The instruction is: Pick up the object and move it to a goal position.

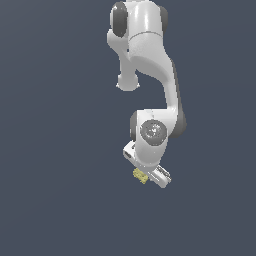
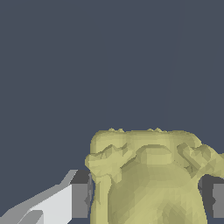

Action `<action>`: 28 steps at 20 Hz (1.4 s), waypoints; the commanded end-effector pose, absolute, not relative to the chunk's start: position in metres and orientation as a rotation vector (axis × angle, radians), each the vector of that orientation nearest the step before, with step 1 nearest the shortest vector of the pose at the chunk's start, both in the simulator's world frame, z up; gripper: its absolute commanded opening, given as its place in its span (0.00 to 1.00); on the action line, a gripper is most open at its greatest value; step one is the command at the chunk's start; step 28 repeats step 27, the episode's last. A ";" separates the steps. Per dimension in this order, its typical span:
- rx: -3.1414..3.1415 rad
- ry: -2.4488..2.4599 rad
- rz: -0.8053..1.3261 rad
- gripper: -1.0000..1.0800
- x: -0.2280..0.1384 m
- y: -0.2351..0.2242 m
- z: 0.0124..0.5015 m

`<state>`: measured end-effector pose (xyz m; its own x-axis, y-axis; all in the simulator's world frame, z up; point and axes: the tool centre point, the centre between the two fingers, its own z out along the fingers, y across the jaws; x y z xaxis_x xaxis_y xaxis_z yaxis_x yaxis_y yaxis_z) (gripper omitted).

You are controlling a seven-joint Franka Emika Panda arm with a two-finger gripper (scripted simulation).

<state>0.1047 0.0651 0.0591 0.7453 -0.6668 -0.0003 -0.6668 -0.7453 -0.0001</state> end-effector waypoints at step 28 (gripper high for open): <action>-2.934 1.122 0.000 0.00 0.125 0.241 0.085</action>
